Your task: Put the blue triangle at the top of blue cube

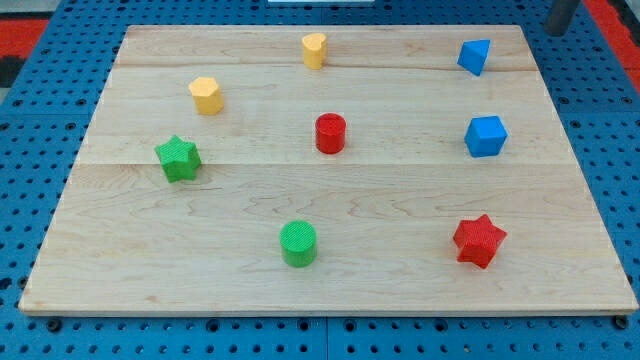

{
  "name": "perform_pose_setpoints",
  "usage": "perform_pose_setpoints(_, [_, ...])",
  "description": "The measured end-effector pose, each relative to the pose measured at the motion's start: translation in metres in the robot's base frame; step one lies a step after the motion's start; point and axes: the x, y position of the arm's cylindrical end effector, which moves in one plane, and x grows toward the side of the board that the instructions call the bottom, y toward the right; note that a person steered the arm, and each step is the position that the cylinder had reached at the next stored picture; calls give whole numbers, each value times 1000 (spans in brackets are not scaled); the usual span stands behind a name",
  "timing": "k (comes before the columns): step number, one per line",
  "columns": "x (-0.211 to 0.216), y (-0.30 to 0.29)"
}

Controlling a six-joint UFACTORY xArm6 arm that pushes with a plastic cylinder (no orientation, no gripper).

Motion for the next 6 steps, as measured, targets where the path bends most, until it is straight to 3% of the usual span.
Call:
perform_pose_setpoints(3, [3, -22])
perform_pose_setpoints(4, [40, -64])
perform_pose_setpoints(6, [53, -80])
